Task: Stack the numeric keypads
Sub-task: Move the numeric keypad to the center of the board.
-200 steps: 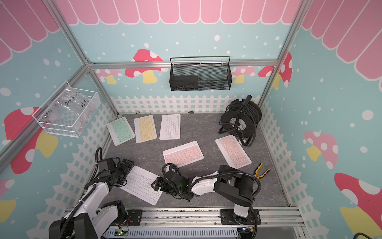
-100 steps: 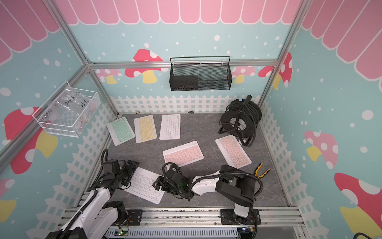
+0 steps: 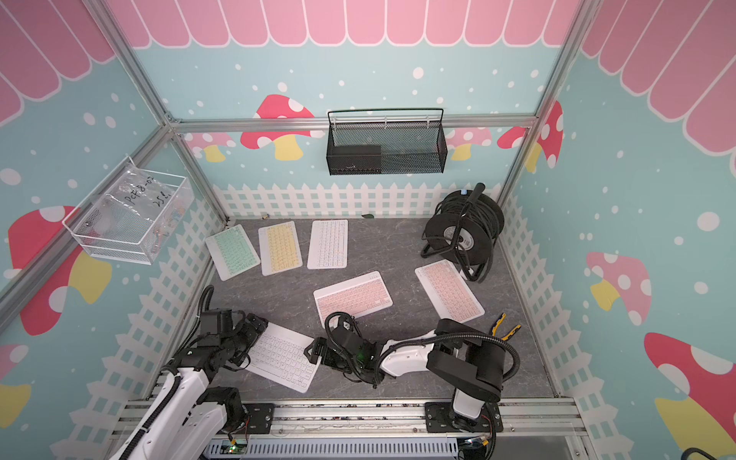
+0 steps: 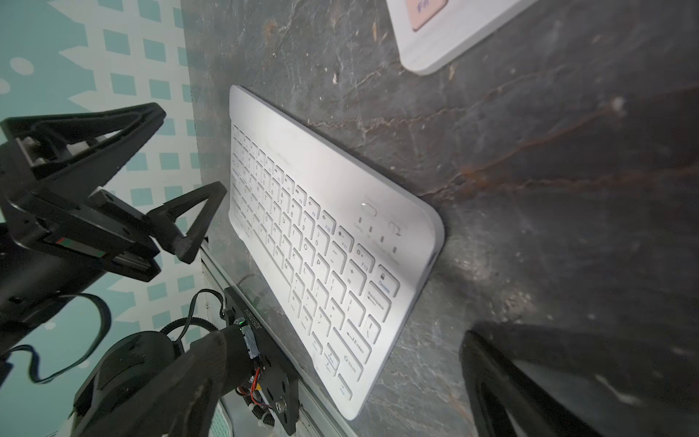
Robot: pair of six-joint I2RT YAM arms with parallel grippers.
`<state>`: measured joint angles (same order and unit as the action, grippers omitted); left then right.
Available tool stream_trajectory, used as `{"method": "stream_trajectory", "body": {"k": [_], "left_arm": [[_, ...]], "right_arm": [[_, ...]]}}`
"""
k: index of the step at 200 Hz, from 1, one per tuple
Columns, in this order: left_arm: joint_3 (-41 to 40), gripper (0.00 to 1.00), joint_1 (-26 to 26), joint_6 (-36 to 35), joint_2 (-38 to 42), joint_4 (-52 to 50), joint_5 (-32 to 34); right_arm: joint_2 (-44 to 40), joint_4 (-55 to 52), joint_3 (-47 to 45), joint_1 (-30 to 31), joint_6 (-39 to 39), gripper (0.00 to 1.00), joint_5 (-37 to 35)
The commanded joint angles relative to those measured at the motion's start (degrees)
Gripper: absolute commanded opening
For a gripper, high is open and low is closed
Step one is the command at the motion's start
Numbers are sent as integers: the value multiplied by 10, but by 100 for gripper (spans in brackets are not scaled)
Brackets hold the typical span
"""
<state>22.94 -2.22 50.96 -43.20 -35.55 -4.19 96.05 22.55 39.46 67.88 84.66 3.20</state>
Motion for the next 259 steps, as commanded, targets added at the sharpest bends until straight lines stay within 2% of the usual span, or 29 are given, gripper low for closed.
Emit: {"method": "stream_trajectory", "body": {"k": [1,31,61,118,199,259], "left_arm": [[32,100,-3,-39,-49,-61,91],[21,99,-3,-43,-102,-31,124],[29,100,-8,-48,-121,-18,122],[0,99,-8,-43,-202,52,22],[-71,99,8,3,-120,75,-62],[-77,99,102,59,-94,80,-48]], "right_arm": [[26,-89,-13,0,4,99,-7],[46,-91,8,8,4,99,5],[51,-91,15,13,1,99,5],[48,-88,15,14,0,99,-2],[0,-88,-19,10,14,99,-30],[-51,-88,-62,-1,30,99,-44]]}}
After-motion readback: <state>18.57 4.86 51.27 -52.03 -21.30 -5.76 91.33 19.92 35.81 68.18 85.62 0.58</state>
